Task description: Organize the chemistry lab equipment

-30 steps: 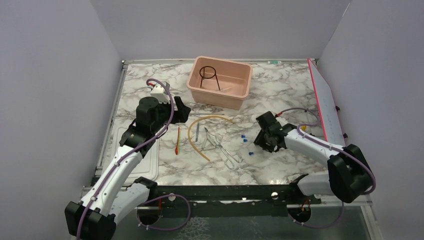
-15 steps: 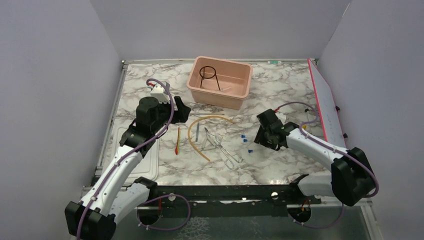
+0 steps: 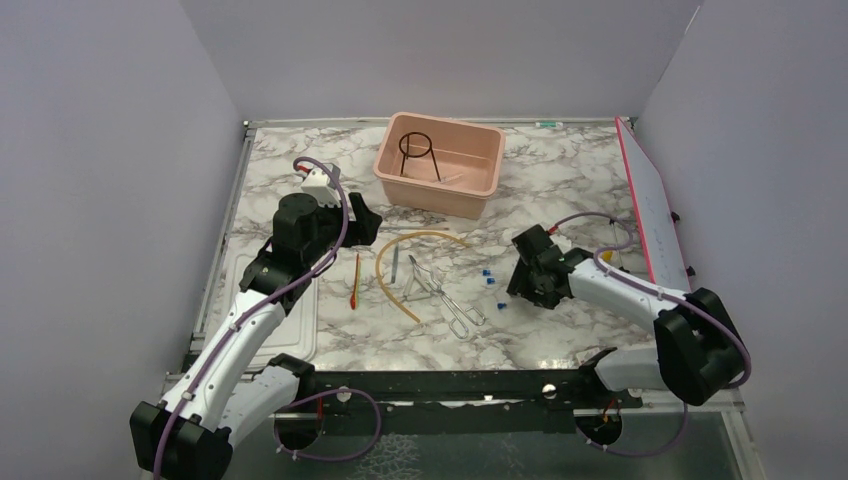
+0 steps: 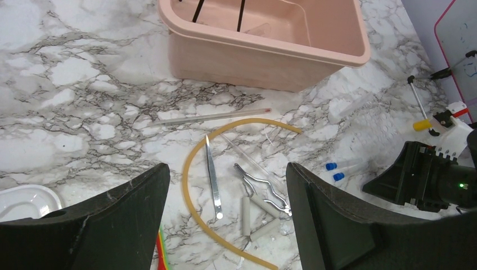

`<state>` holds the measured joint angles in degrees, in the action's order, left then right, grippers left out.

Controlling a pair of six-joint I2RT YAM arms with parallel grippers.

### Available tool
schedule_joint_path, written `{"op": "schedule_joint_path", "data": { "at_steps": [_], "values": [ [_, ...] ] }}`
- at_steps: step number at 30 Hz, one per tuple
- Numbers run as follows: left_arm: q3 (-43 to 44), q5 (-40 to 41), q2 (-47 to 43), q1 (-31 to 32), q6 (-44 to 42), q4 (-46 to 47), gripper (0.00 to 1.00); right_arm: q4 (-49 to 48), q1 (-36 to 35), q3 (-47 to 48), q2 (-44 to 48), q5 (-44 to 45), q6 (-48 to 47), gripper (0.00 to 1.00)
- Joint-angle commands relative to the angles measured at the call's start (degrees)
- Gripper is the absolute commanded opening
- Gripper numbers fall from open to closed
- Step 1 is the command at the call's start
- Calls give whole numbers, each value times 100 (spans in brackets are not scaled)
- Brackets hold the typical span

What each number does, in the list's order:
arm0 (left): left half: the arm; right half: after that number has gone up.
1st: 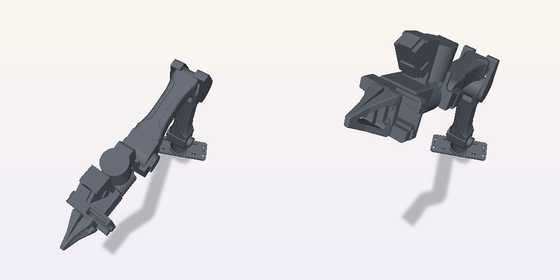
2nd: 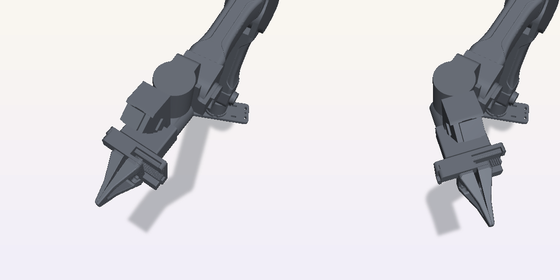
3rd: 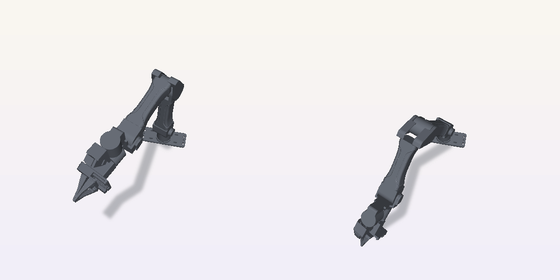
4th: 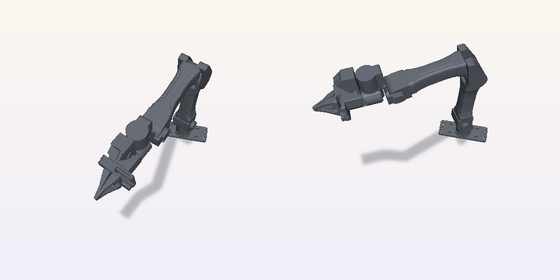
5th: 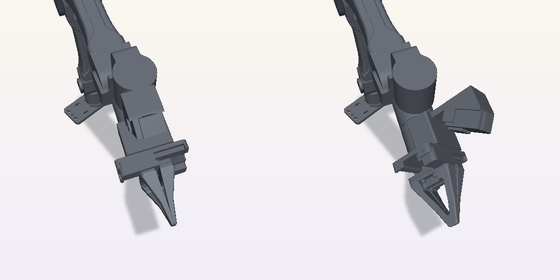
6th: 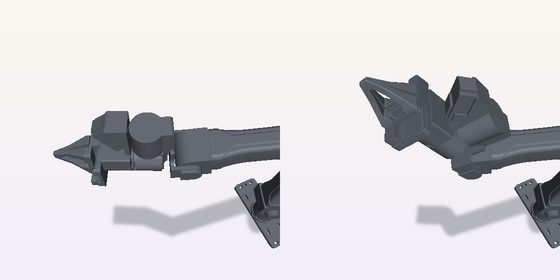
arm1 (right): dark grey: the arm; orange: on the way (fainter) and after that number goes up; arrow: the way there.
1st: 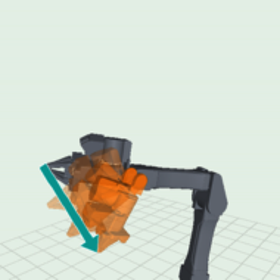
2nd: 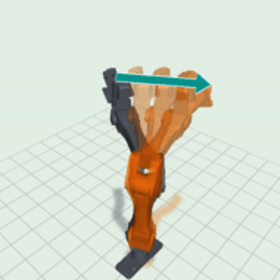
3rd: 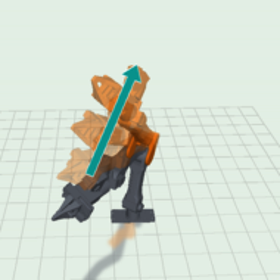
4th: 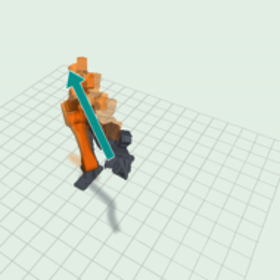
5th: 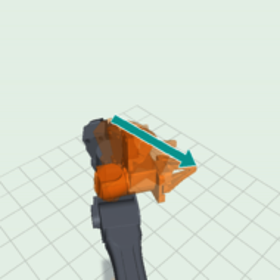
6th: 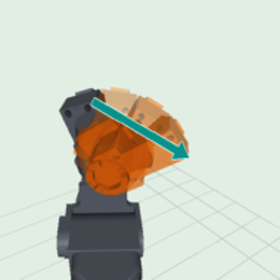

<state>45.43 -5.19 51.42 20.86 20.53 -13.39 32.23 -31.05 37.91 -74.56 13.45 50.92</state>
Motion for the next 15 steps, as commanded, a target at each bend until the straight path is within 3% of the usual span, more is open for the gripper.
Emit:
{"op": "schedule_joint_path", "data": {
  "at_steps": [1, 4, 12, 15],
  "values": [
    [-69, -131, -22, -24, 30, 117, 79, -74, -25, 3, -293, -3, 321, 63],
    [-69, -137, -13, -30, 30, 123, 79, -187, -30, -29, -348, -38, 304, 58],
    [-69, -158, -7, -30, 31, 117, 78, -446, -34, -71, -373, -343, -73, 28],
    [-78, -165, -2, -30, 38, 117, 79, -499, -59, -94, -410, -413, -220, 22]
  ]
}}
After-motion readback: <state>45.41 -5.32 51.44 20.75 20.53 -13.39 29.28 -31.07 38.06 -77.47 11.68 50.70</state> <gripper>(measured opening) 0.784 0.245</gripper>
